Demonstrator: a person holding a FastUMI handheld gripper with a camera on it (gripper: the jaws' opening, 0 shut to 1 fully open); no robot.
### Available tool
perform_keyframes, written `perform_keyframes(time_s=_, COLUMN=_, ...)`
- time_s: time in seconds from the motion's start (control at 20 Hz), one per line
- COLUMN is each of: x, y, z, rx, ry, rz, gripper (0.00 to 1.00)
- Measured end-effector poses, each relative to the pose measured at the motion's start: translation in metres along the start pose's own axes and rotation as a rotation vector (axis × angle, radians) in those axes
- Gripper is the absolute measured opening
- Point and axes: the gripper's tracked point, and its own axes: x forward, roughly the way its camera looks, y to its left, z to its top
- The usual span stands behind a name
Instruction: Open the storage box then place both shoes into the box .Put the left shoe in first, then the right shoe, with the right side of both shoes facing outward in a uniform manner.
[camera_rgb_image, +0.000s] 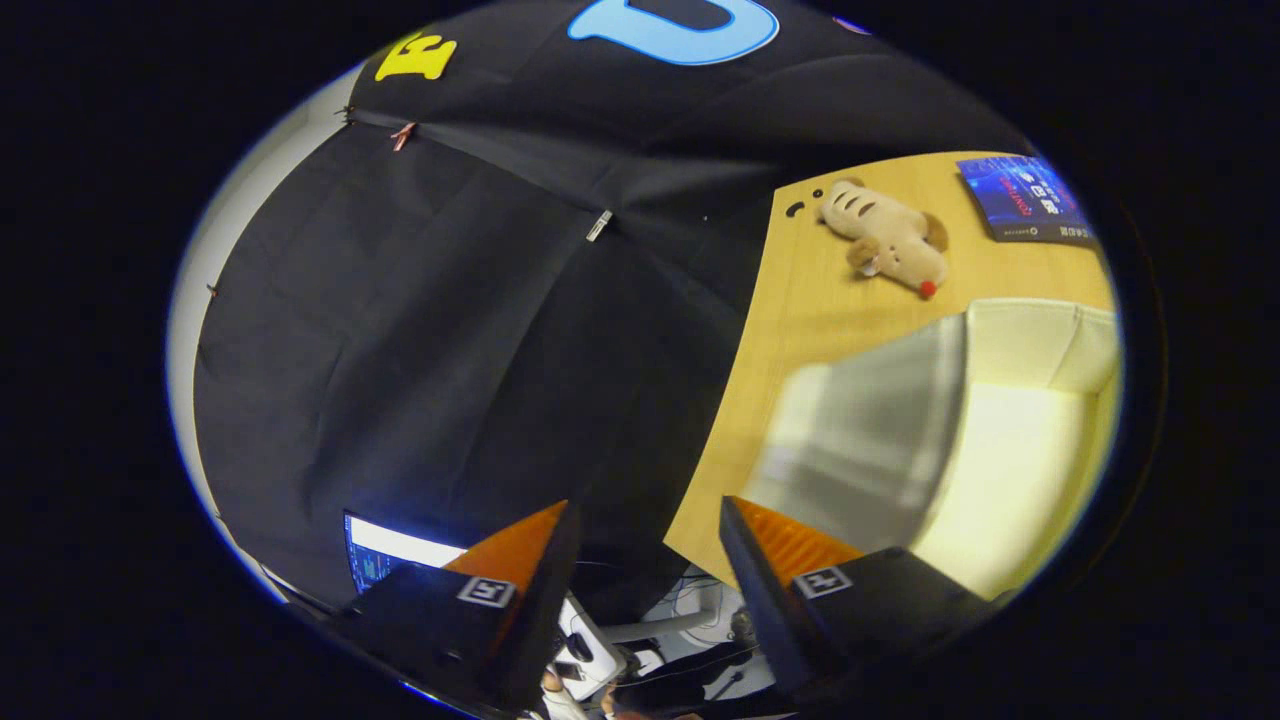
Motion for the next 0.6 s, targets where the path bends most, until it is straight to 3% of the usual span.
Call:
perform_keyframes(time_s=0.1, x=-0.024, y=-0.014, z=0.012, rx=-0.044, ry=-0.061, rz=-0.044, gripper=0.97)
perform_keyframes(time_s=0.6, x=-0.179, y=-0.130, z=0.055, rx=-0.237, ry=-0.358, rz=-0.462, gripper=0.97)
